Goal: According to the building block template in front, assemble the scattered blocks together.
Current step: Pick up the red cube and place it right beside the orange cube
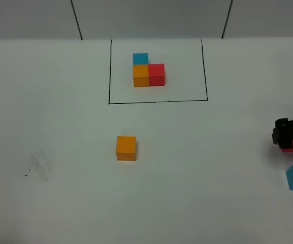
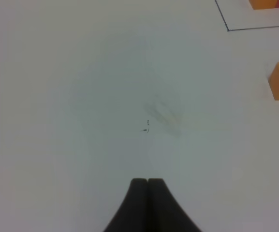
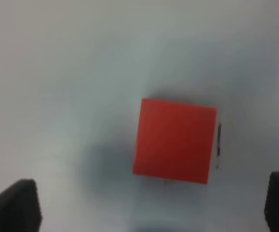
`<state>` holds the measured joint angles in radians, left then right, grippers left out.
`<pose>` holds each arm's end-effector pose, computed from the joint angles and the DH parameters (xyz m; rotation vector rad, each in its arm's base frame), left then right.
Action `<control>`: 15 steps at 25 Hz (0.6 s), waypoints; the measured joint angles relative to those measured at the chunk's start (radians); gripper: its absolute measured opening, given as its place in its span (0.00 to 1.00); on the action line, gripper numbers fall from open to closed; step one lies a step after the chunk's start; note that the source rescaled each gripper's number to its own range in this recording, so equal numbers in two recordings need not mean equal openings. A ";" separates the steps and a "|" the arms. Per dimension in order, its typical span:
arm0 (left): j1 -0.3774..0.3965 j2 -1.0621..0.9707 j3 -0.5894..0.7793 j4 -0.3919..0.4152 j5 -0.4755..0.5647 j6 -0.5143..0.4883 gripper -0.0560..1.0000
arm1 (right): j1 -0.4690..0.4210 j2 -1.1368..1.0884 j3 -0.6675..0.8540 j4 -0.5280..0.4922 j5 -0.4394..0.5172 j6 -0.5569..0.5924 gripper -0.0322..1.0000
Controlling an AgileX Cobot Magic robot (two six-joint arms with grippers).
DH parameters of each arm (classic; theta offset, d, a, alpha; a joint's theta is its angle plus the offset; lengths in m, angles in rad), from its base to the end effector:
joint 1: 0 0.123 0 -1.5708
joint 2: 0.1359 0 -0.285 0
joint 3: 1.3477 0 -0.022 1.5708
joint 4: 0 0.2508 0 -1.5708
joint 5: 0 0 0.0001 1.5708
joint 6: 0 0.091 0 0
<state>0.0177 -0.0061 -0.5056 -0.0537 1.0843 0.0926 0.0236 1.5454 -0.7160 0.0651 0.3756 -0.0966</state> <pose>-0.0074 -0.0045 0.2770 0.0806 2.0534 0.0041 0.2708 0.0086 0.1711 -0.0875 2.6862 0.0282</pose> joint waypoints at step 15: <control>0.000 0.000 0.000 0.000 0.000 0.000 0.05 | 0.000 0.177 -0.048 -0.019 -0.060 0.001 0.89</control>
<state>0.0177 -0.0061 -0.5056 -0.0537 1.0843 0.0926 0.0236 1.7222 -0.7635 0.0460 0.3154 -0.0956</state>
